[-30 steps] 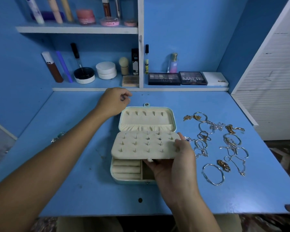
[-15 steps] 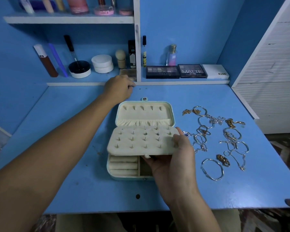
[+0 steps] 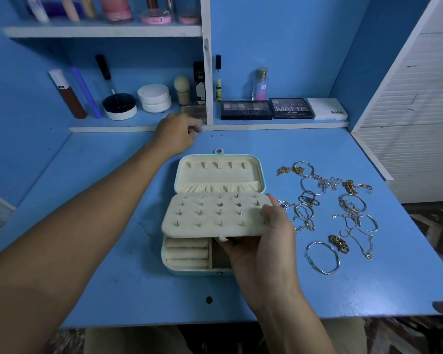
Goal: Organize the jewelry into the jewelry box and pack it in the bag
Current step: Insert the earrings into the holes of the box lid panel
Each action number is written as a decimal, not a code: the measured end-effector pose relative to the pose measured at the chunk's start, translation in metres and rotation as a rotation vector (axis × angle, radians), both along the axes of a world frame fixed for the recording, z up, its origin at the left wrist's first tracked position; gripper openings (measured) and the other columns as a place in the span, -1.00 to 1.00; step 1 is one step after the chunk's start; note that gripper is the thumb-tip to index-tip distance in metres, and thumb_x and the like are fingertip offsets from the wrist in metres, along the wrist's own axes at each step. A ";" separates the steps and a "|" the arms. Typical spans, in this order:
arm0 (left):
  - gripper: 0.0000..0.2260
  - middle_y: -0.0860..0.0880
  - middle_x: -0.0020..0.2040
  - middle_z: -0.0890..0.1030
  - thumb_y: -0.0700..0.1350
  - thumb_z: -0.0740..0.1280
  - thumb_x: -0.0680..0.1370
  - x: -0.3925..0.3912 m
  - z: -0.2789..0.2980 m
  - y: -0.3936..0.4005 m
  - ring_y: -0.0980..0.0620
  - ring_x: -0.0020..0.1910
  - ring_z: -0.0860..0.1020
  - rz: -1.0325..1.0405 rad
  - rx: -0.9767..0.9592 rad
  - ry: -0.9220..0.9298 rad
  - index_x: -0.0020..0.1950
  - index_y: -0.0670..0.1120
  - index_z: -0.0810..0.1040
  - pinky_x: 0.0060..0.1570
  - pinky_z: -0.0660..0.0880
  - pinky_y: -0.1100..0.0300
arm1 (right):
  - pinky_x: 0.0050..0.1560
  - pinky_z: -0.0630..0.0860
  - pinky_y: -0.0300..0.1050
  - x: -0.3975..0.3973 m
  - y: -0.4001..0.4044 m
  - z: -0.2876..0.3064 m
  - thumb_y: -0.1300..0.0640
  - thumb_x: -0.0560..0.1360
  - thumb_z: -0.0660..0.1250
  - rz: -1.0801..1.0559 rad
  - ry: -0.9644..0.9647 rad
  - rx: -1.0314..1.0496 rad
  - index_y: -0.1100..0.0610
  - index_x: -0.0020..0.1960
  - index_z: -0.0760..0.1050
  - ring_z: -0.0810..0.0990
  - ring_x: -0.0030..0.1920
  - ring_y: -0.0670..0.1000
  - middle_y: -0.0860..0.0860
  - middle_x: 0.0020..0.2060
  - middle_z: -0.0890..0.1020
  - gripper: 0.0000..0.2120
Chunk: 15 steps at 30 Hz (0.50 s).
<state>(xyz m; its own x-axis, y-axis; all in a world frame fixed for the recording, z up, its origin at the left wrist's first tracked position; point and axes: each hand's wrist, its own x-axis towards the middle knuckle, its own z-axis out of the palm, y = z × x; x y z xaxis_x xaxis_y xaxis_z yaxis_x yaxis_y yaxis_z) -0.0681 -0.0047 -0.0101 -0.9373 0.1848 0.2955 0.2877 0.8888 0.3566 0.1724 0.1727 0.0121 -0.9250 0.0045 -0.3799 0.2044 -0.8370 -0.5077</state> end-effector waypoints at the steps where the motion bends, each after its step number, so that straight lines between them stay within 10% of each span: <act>1: -0.80 -0.12 0.06 0.67 -0.22 0.33 0.57 0.000 0.001 0.001 -0.13 0.05 0.59 -0.011 -0.034 -0.001 0.12 -0.10 0.70 0.07 0.49 0.12 | -0.20 0.53 0.01 0.000 0.000 0.000 0.12 0.63 0.05 0.000 -0.001 -0.001 0.08 0.26 0.49 0.66 -0.13 0.06 0.09 -0.04 0.69 -0.68; 15: -0.90 -0.07 -0.06 0.64 -0.22 0.36 0.55 -0.008 0.009 0.012 -0.02 -0.07 0.56 0.023 -0.035 -0.107 -0.01 -0.14 0.68 0.01 0.53 0.11 | -0.26 0.56 -0.03 0.000 0.000 -0.001 0.13 0.62 0.04 -0.001 -0.006 -0.023 0.08 0.36 0.44 0.66 -0.10 0.08 0.13 0.06 0.68 -0.63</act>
